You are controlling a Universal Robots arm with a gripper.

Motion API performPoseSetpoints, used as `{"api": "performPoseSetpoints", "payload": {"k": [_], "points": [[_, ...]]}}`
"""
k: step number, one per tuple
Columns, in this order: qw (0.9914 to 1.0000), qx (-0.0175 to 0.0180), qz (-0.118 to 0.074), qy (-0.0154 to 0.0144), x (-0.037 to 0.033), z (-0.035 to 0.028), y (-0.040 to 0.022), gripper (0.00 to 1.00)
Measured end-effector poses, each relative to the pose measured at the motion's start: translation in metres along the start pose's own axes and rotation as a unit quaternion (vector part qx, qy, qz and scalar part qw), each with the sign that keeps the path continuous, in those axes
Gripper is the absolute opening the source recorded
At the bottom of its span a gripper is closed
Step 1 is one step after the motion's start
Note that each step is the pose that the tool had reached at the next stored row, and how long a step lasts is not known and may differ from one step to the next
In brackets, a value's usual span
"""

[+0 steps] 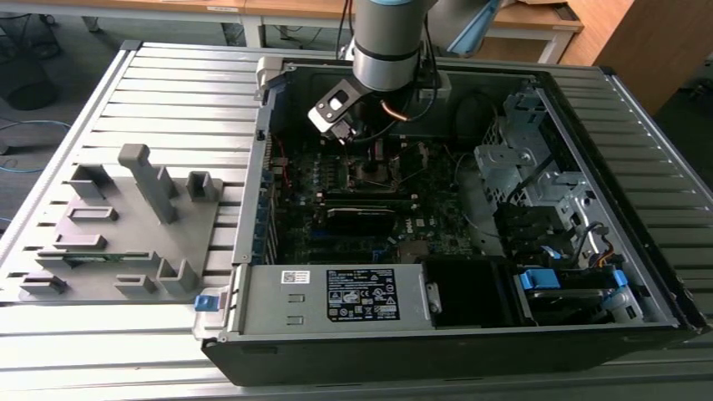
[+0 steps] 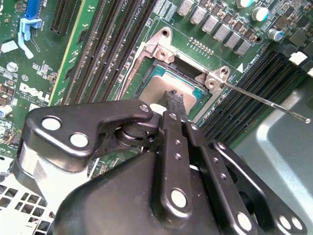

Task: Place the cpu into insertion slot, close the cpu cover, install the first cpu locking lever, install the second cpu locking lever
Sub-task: 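Place the cpu into insertion slot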

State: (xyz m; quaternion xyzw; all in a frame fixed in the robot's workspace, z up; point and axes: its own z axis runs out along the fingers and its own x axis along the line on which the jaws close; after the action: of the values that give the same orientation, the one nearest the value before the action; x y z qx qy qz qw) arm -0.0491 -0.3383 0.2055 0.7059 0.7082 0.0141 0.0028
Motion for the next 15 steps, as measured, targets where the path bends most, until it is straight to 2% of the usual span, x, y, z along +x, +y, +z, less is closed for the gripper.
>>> {"api": "performPoseSetpoints", "payload": {"k": [7,12,15], "points": [[1.00000,-0.0001,0.000,0.0001,0.0000,0.0006,0.0010,0.11],[1.00000,-0.0001,0.000,0.0001,0.0000,0.0053,0.0009,0.11],[1.00000,0.0000,0.000,-0.0001,-0.0001,0.0055,0.0009,0.11]]}}
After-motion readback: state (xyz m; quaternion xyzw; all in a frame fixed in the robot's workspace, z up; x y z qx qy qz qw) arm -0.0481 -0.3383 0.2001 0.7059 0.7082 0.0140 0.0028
